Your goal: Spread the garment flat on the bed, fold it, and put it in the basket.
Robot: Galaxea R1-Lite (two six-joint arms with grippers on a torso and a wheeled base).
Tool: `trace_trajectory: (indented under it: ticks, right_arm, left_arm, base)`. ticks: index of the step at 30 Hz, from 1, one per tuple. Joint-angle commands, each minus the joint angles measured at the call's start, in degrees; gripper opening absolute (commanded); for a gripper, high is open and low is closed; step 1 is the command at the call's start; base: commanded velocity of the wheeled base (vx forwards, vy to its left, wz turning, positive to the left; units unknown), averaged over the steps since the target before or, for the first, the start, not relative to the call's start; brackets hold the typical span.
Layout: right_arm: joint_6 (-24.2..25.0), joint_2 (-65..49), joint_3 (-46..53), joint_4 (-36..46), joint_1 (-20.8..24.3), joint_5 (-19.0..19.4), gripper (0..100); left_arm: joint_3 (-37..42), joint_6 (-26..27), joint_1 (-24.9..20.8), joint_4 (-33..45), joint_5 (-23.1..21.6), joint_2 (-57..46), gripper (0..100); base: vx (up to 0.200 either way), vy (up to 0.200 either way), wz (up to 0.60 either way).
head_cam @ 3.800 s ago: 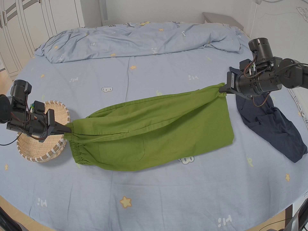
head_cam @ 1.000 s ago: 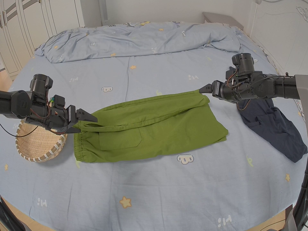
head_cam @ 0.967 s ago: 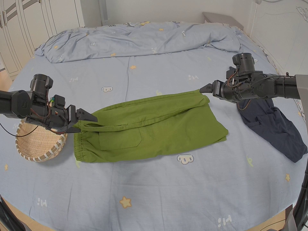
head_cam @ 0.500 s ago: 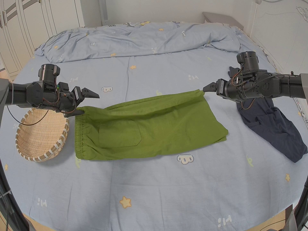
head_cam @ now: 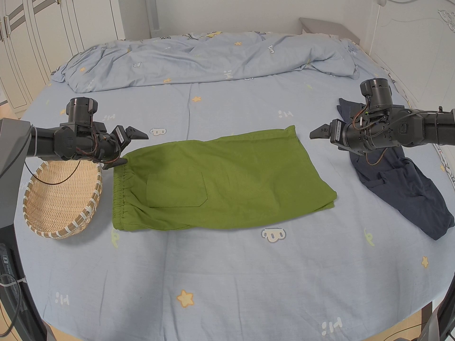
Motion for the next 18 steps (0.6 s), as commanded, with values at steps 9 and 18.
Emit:
trace_trajectory:
  ticks: [9, 18]
  right_arm:
    - [6.4, -5.1, 6.7, 0.1, -9.3, 19.7, 100]
    - [6.2, -5.9, 8.9, 0.1, -11.4, 24.8, 100]
  left_arm:
    - [17.2, -2.9, 0.4, -0.1, -0.7, -22.4, 100]
    - [36.9, 1.6, 0.4, -5.8, 0.0, -30.1, 100]
  base:
    - [0.000, 0.000, 0.00]
    - [0.000, 0.000, 0.00]
